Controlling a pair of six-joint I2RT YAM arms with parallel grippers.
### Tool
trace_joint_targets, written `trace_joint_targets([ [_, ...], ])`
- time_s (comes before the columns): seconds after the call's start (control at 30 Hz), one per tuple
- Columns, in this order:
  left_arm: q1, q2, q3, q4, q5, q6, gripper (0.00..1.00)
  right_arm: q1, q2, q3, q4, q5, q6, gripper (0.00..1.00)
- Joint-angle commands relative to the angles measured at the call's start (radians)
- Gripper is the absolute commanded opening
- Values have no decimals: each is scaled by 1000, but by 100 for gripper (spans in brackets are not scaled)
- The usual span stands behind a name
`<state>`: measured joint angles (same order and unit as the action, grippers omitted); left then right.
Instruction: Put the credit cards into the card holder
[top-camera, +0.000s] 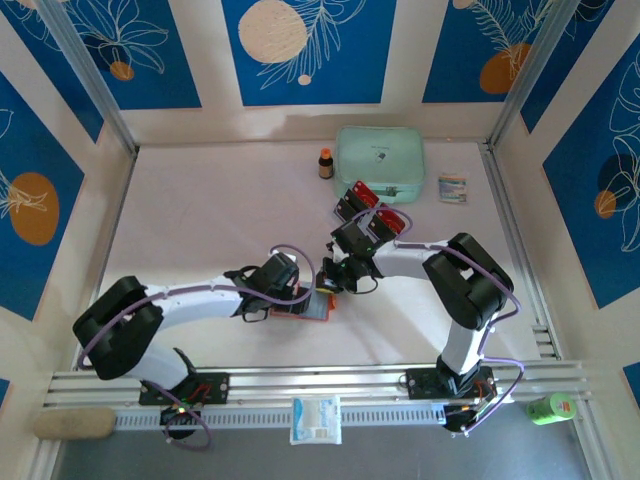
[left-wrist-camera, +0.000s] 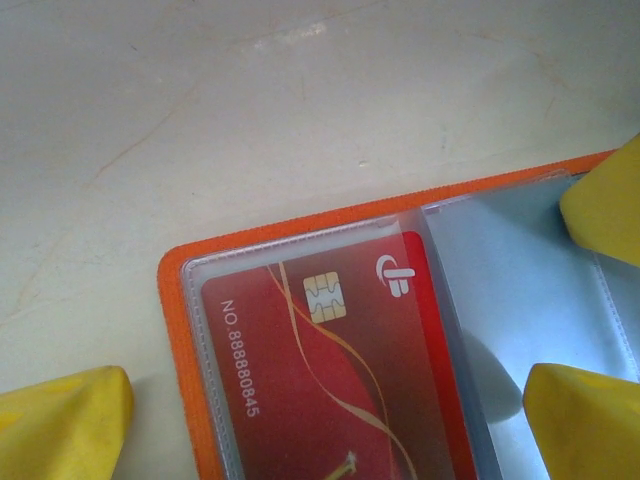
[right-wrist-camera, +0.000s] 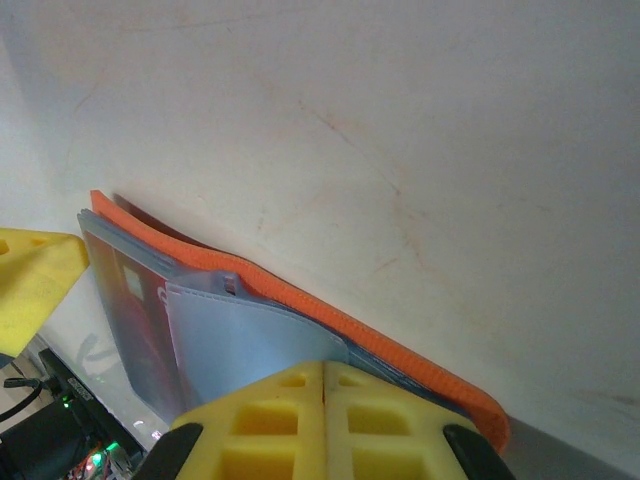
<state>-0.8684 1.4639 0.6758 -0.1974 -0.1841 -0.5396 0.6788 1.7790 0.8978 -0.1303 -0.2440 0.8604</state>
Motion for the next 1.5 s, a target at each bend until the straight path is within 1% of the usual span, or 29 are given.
trace_joint_targets([
  [0.0, -1, 14, -13, 15, 12, 20, 98, 8, 26, 7, -17, -19, -2, 0],
  [0.13, -1, 12, -38, 38, 18, 8, 90, 7, 9, 16, -27, -23, -5, 0],
  [0.2, -1, 10, -52, 53, 21, -1, 85, 5, -11, 18, -37, -18, -7, 2],
  [0.37, -2, 0, -77, 80, 24, -17, 79, 4, -70, 4, -51, 0, -2, 14],
  [0.5, -2, -7, -93, 94, 25, -23, 78, 10, -89, -22, -33, 1, 21, 21],
  [0.67, -1, -12, -101, 99, 25, -25, 78, 26, -71, -29, -12, 3, 44, 26],
  [0.77, -1, -13, -101, 102, 24, -23, 78, 36, -46, -21, 0, -4, 53, 28],
  [0.93, -2, -17, -104, 102, 23, -24, 78, 40, -10, -9, 28, -34, 71, 29],
  [1.1, -1, -36, -103, 93, 20, -26, 81, 41, -5, 2, 35, -53, 78, 29],
  [1.23, -2, -89, -88, 61, 1, -30, 89, 41, -31, 14, 28, -65, 84, 29],
  [1.37, 3, -184, -65, 12, -35, -36, 98, 51, -66, 31, 13, -75, 92, 29],
  [1.47, 12, -263, -52, -26, -63, -38, 100, 66, -77, 54, -1, -75, 99, 36],
])
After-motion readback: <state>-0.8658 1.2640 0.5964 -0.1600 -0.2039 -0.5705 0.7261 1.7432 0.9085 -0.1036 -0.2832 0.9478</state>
